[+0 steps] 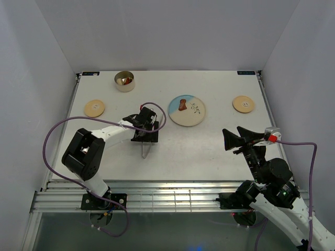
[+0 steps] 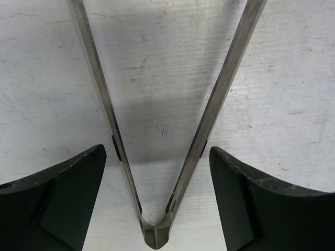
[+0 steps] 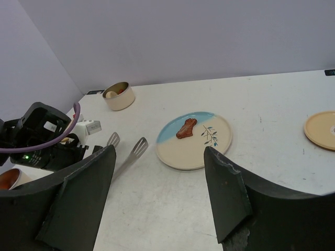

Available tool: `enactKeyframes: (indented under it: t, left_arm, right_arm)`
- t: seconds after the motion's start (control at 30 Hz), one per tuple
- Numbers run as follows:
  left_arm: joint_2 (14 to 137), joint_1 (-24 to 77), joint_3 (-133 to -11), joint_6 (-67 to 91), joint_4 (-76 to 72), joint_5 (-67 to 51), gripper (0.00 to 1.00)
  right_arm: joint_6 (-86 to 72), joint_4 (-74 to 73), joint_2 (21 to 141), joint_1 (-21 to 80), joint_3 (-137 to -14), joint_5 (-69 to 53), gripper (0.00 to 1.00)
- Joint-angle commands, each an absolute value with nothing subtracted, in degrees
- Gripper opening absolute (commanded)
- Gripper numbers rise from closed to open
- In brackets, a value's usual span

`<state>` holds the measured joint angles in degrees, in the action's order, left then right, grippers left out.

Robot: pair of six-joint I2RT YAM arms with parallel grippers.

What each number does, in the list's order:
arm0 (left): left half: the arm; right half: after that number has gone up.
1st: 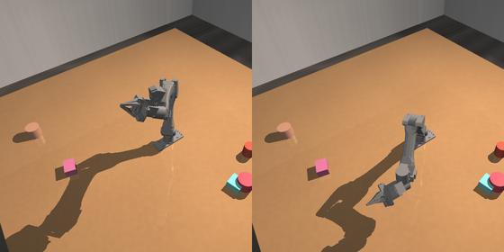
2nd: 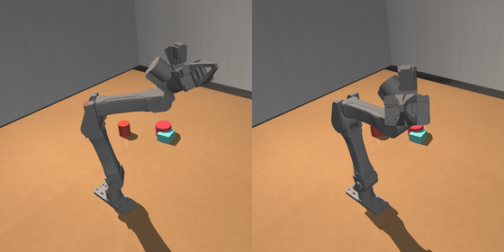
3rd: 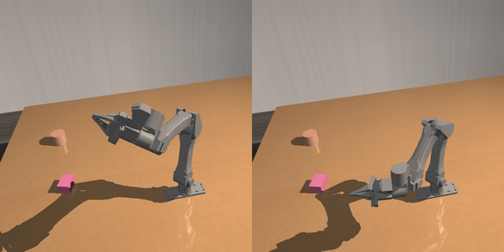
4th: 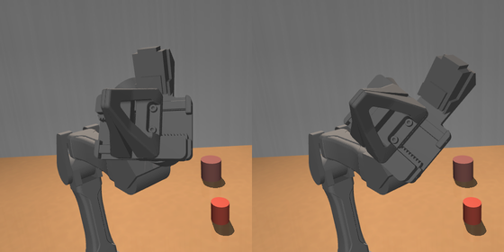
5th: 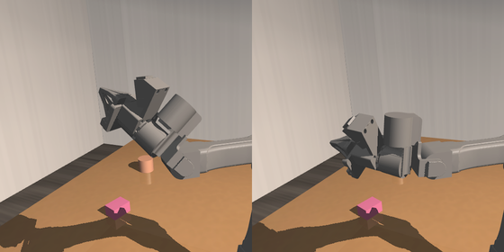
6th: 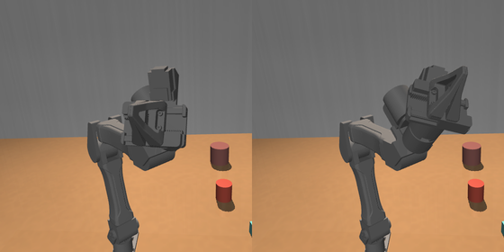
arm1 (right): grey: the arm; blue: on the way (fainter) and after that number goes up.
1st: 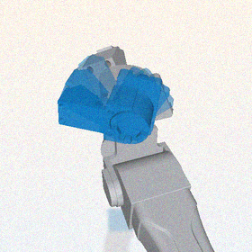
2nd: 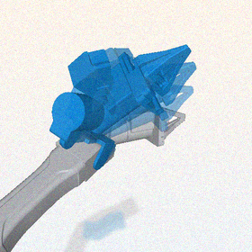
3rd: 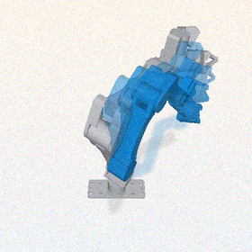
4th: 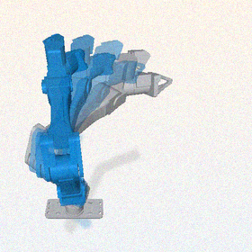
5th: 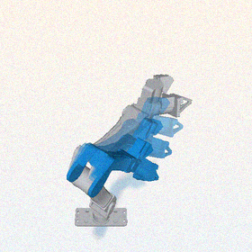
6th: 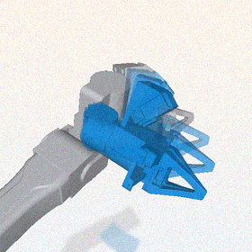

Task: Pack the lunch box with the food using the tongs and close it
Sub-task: Place the clamp at the center of the board, then pick up the clamp at the center of the board.

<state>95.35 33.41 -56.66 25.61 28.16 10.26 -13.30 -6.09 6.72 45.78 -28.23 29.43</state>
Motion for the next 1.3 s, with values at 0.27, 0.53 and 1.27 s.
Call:
enactKeyframes:
  t: [0.27,0.53,1.27]
  left_arm:
    - [94.8,32.3,-56.6,26.0,26.0,9.4,0.88]
    - [97.1,31.6,-56.3,25.8,25.6,9.4,0.85]
    - [90.9,32.6,-74.2,22.1,42.0,10.2,0.53]
  right_arm:
    - [-13.6,-4.5,5.9,46.0,-27.9,29.8,0.74]
    - [-13.6,-4.5,5.7,46.0,-28.0,29.7,0.74]
    - [-13.6,-4.6,5.5,46.0,-28.0,30.0,0.74]
